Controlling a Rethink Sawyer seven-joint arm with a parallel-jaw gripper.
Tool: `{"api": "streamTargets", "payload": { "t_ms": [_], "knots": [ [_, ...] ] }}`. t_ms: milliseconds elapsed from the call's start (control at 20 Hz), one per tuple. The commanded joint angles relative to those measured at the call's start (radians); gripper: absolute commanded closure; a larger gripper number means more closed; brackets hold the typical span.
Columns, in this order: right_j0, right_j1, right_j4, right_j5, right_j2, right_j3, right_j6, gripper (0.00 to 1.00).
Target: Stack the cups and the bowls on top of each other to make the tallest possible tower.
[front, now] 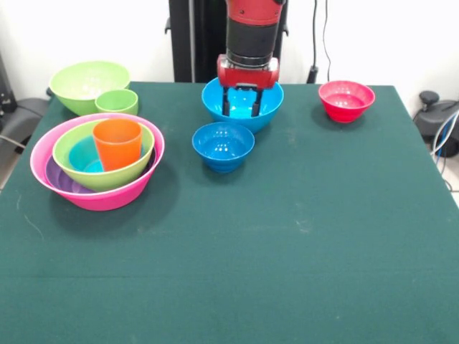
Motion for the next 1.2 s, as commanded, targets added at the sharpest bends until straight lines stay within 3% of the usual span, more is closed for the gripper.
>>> {"api": "streamTargets", "payload": {
  "t_ms": [50,400,700,1050,1200],
  "knots": [
    [-0.049,0.031,0.034,0.047,0.138,-0.138,0.043,0.00],
    [-0.094,0.048,0.012,0.046,0.183,-0.152,0.019,0.00],
    [-0.079,0.034,0.033,0.092,0.166,-0.147,0.046,0.00],
    [-0.054,-0.111,0.069,0.171,0.137,-0.034,0.078,0.00],
    [-0.061,-0.120,0.078,0.203,0.151,-0.037,0.062,0.00]
  ]
}}
